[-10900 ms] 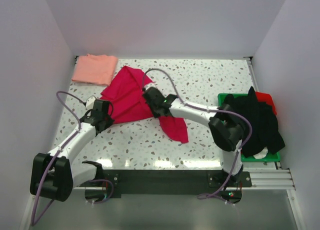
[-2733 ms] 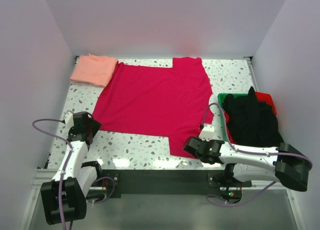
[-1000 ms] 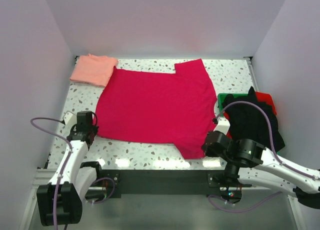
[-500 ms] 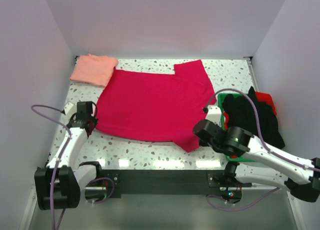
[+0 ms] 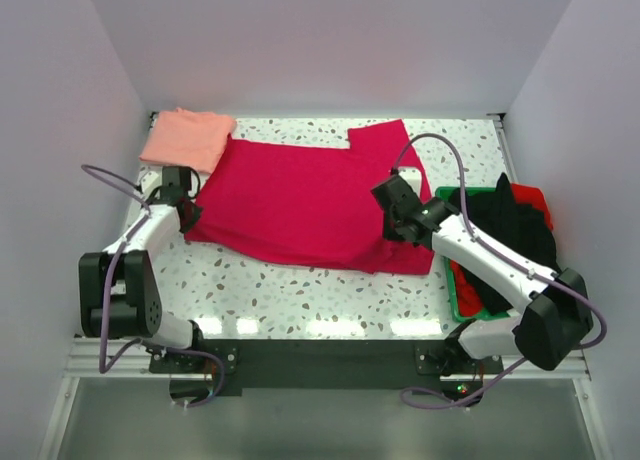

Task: Fold and stack the t-shirts
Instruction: Fold the tshirt

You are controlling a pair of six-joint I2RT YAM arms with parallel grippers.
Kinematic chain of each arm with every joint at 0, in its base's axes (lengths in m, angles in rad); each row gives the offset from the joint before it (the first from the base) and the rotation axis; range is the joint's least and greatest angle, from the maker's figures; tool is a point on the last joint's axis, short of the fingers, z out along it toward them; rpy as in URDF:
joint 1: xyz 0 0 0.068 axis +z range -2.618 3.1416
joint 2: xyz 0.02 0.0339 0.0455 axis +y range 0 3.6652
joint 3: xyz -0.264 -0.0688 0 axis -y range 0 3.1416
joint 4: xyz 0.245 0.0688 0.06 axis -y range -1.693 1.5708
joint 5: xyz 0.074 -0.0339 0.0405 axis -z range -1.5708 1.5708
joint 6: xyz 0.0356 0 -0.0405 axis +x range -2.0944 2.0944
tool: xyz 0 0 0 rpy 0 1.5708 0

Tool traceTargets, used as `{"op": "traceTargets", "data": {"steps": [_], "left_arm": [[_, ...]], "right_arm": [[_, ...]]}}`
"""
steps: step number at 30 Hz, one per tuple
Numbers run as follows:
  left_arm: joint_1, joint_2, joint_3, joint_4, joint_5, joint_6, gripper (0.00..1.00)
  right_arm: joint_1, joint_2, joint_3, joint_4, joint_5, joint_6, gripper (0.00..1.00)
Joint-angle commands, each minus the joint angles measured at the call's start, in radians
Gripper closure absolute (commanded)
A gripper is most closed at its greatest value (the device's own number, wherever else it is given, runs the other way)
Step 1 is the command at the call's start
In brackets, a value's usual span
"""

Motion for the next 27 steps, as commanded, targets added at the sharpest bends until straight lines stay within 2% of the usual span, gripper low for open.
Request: {"op": "traceTargets", "data": {"steps": [1, 8, 19, 27], "left_arm": [[-0.003, 0.045, 0.095, 0.025, -0.021, 0.017, 1.0], [-0.001, 0.142, 0.197, 0.023, -0.008, 0.025, 1.0], [-0.027, 0.293, 0.334, 0.016, 0.009, 0.04, 1.0], [-0.03, 0.33, 0.368, 0.023, 0.008, 0.047, 0.94]], "right_arm": [[-0.051, 0.009, 0.07, 0.066, -0.047, -0.068, 1.0], [-0.158, 0.079, 0.17, 0.075, -0.107, -0.125, 1.0], [-0.288, 0.105, 0.15, 0.139, -0.202, -0.15, 1.0], [-0.365, 0.16, 0.156, 0.167, -0.245, -0.171, 1.0]]}}
